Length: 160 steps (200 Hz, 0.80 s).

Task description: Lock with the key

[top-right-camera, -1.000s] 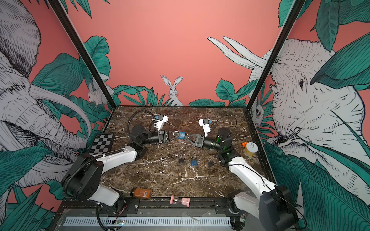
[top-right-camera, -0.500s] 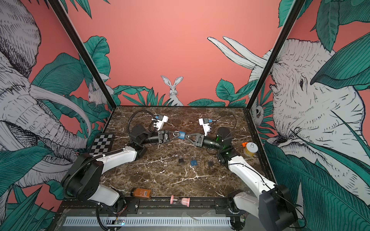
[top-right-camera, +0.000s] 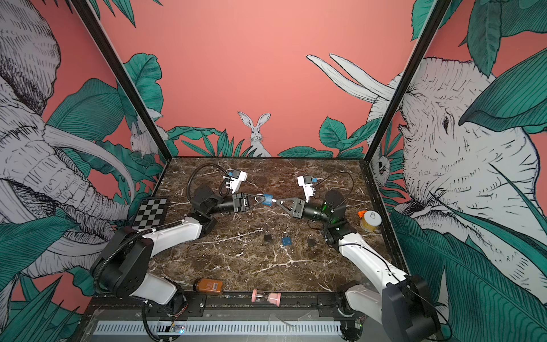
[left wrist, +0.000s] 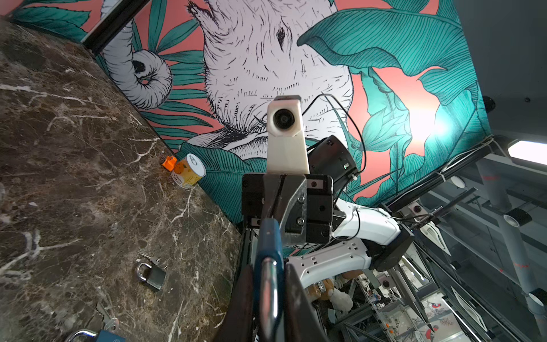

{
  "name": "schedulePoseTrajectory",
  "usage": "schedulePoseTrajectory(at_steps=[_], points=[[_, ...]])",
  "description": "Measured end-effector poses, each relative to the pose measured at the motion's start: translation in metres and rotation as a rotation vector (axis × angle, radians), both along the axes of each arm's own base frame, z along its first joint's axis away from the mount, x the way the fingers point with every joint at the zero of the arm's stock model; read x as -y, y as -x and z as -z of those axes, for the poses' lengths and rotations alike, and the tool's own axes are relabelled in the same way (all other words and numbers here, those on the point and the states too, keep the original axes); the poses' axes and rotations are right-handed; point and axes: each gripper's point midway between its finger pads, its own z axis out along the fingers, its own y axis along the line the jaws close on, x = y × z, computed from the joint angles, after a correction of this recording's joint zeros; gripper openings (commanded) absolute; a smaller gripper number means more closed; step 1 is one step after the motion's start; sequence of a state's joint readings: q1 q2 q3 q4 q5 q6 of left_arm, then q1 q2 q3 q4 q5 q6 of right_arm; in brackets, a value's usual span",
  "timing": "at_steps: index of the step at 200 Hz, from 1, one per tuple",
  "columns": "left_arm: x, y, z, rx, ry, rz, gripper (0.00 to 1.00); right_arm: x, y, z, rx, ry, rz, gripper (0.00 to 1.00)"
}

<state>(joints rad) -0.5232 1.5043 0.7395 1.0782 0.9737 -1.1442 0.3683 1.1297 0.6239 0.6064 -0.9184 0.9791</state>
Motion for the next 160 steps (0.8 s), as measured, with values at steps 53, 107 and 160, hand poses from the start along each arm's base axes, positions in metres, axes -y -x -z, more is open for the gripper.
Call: schedulePoseTrajectory(at_steps=[53,107,160], points=[[-0.009,-0.010,0.001,-0.019,0.007,-0.039,0.00,0.005,0.000,-0.002,0.001,-0.009,0.013,0.00],[-0.042,0.001,0.024,0.081,-0.295,-0.226,0.00,0.004,-0.011,0.040,-0.127,0.156,0.145,0.00],[-0.061,0.022,0.054,0.150,-0.611,-0.088,0.00,-0.031,0.007,0.108,-0.207,0.366,0.112,0.00]])
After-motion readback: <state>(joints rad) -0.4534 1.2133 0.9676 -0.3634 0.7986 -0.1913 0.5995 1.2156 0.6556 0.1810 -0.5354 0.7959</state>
